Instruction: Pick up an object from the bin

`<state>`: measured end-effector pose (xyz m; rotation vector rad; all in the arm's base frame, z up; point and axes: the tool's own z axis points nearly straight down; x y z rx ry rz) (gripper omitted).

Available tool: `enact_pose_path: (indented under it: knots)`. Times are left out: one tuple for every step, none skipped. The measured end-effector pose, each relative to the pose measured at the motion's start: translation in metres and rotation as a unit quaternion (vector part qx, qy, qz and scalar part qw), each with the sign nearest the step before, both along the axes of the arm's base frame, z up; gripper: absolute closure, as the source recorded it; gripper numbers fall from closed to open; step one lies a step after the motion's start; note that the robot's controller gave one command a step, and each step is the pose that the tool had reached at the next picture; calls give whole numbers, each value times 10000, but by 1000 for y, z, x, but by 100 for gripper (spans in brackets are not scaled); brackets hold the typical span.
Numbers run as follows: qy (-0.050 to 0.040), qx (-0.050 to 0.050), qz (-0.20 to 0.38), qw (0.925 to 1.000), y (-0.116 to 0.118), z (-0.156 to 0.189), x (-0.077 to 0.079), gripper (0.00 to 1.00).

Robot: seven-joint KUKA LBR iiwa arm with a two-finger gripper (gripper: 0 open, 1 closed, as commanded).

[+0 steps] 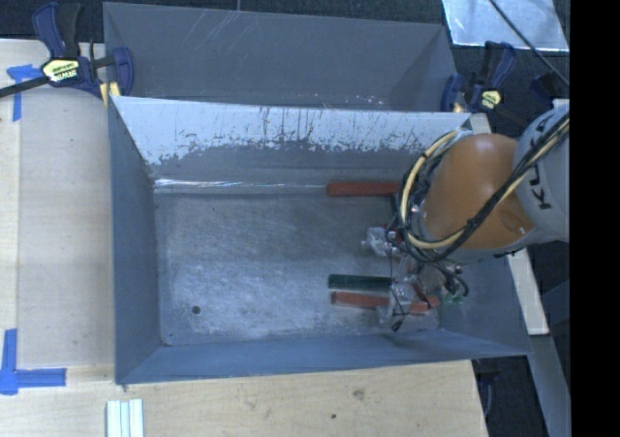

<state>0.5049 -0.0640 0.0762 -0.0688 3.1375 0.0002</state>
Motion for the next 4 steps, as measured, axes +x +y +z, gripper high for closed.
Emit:
enact_pose_path:
  knots:
    - [11, 7, -4, 10000, 1, 1, 0, 100]
    - [6, 0, -5, 10000, 0, 0, 0, 0]
    - [4, 9, -7, 10000, 1, 0, 0, 100]
    - [-46, -12, 129, 9999, -2, 152, 45, 100]
